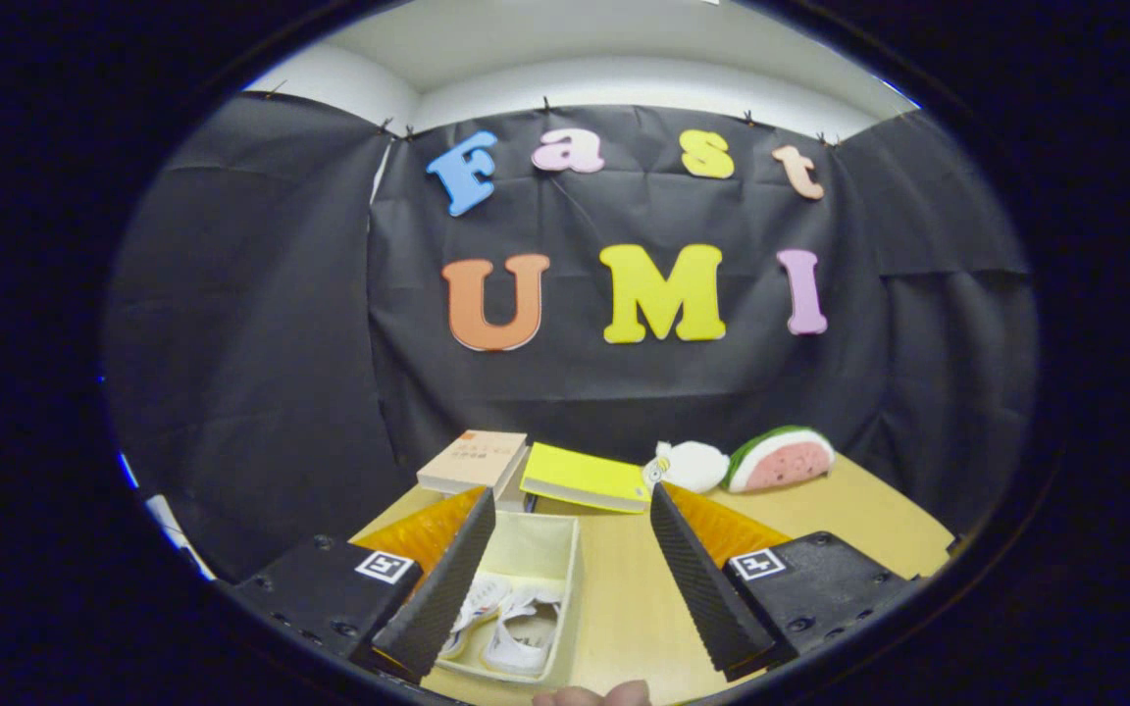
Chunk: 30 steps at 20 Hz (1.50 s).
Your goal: Open the storage box then place both shoes into the box .Put the left shoe in first, then the right shoe, with the right side of both shoes facing outward in a uniform manner.
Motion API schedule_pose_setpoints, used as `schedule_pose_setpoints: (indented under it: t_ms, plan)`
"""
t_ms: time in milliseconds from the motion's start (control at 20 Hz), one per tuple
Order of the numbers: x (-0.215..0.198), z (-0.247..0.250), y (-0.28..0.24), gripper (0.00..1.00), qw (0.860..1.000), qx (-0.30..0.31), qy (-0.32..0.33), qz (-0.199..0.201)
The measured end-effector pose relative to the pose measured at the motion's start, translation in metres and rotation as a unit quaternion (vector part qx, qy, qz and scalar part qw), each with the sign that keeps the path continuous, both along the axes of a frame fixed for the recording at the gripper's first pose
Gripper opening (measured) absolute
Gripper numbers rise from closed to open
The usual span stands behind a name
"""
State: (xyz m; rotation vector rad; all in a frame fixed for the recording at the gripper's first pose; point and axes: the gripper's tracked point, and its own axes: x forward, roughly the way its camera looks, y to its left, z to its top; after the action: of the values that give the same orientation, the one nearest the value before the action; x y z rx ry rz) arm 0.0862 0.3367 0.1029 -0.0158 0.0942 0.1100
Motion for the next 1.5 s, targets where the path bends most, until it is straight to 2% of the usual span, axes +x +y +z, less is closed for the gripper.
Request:
schedule_pose_setpoints:
  t_ms: [250,500,650,850,1150,1500]
  plan:
    - [-0.058,-0.015,-0.062,1.00,0.998,-0.008,-0.060,-0.010]
    - [-0.091,-0.030,-0.120,1.00,0.994,-0.018,-0.099,-0.038]
    - [-0.104,-0.046,-0.139,1.00,0.994,-0.022,-0.095,-0.045]
    - [-0.102,-0.057,-0.154,1.00,0.995,-0.016,-0.087,-0.046]
    - [-0.090,-0.082,-0.154,1.00,0.997,-0.028,-0.070,-0.020]
    - [-0.082,-0.087,-0.169,1.00,0.998,-0.006,-0.058,-0.007]
